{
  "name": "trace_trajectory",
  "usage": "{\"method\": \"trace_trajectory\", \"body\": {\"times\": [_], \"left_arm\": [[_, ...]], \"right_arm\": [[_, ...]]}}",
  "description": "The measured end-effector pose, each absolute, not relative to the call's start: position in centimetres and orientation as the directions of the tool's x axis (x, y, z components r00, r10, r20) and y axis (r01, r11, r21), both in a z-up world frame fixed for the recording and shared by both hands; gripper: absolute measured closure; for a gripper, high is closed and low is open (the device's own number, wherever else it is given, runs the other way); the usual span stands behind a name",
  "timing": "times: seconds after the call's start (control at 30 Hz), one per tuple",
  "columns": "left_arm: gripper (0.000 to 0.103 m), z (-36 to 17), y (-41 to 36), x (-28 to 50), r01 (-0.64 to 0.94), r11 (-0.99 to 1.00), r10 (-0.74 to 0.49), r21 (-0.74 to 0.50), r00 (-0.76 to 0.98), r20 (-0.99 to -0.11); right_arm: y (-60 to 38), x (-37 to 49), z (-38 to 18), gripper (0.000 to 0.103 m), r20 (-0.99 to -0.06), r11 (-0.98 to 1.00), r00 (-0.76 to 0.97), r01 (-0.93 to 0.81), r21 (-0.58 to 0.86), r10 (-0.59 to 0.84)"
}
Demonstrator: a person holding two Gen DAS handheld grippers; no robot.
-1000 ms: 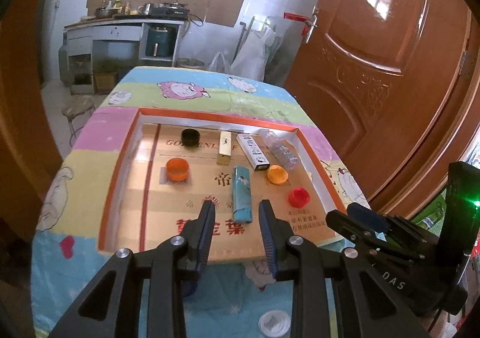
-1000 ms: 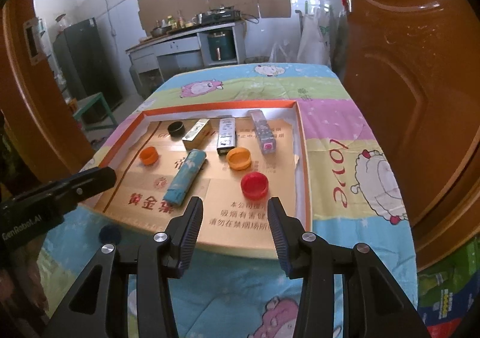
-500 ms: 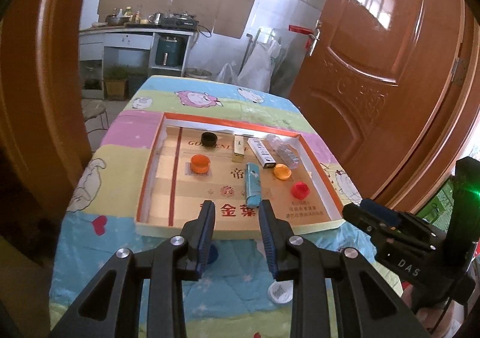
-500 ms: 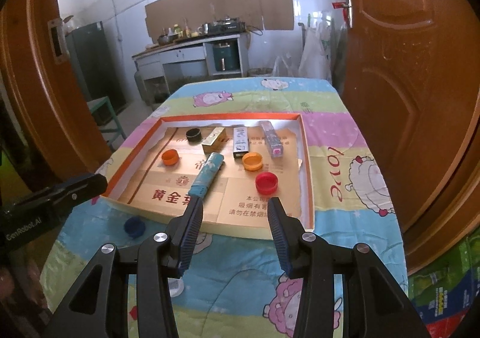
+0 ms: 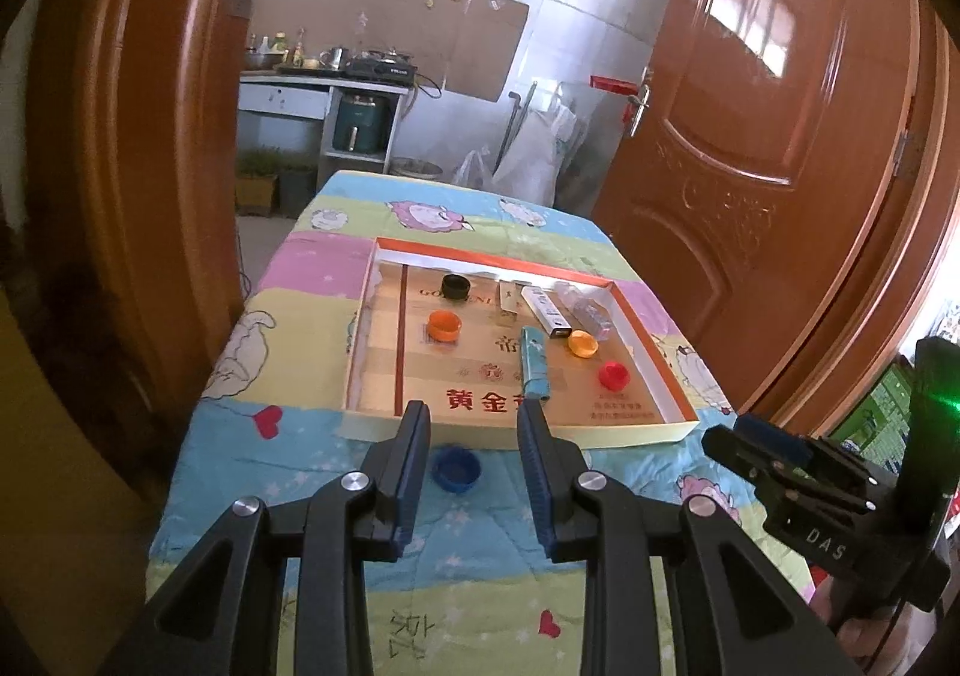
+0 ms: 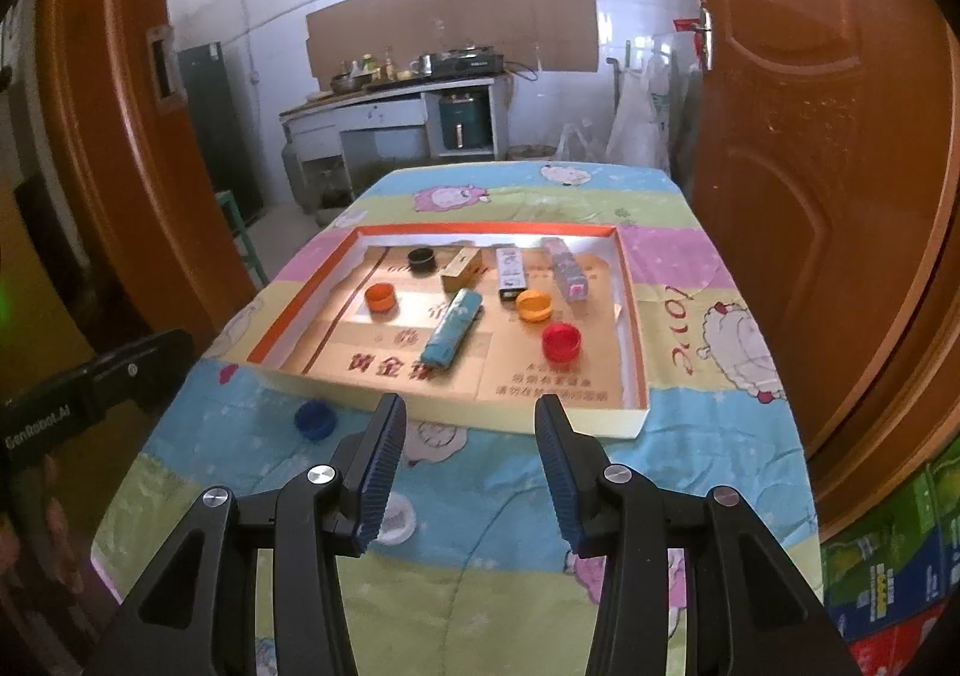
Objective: Organize rigid objects
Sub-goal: 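Move both tools out of the box toward the caps on the quilt, then grasp the white cap with the right tool while the left tool grasps the blue cap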
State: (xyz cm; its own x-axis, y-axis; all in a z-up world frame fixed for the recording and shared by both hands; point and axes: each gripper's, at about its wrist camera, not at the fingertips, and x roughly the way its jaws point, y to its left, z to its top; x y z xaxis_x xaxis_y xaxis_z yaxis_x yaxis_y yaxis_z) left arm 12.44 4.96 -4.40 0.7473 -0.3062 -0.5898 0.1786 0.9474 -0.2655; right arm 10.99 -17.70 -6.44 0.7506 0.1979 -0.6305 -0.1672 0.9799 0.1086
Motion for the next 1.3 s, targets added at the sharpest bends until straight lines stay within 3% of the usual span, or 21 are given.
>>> {"method": "trace_trajectory", "body": {"times": [0.47, 0.93, 0.97, 1.0, 1.03, 1.3], "left_arm": [[0.073, -6.2, 5.7, 9.7, 0.178, 0.954, -0.293, -0.243, 0.728, -0.619], [0.073, -8.0, 5.9, 10.1, 0.173, 0.955, -0.292, -0.243, 0.699, -0.653], [0.073, -8.2, 5.8, 10.3, 0.175, 0.954, -0.295, -0.243, 0.694, -0.657], [0.073, -8.4, 5.7, 10.5, 0.177, 0.954, -0.297, -0.243, 0.691, -0.659], [0.073, -8.6, 5.5, 10.7, 0.185, 0.952, -0.302, -0.243, 0.685, -0.663], [0.073, -10.6, 3.1, 12.9, 0.25, 0.939, -0.344, -0.238, 0.635, -0.692]], "right_arm": [[-14.9, 9.8, -12.2, 0.057, -0.72, 0.954, 0.628, -0.239, 0.183, 0.296], [-11.9, 11.6, -15.1, 0.057, -0.756, 0.95, 0.6, -0.297, 0.094, 0.262], [-11.8, 11.7, -15.2, 0.059, -0.758, 0.948, 0.595, -0.303, 0.095, 0.266], [-11.7, 11.7, -15.3, 0.069, -0.759, 0.946, 0.595, -0.311, 0.089, 0.266], [-11.7, 11.6, -15.3, 0.072, -0.758, 0.947, 0.598, -0.311, 0.081, 0.261], [-12.4, 11.5, -15.3, 0.072, -0.75, 0.946, 0.601, -0.307, 0.102, 0.276]]}}
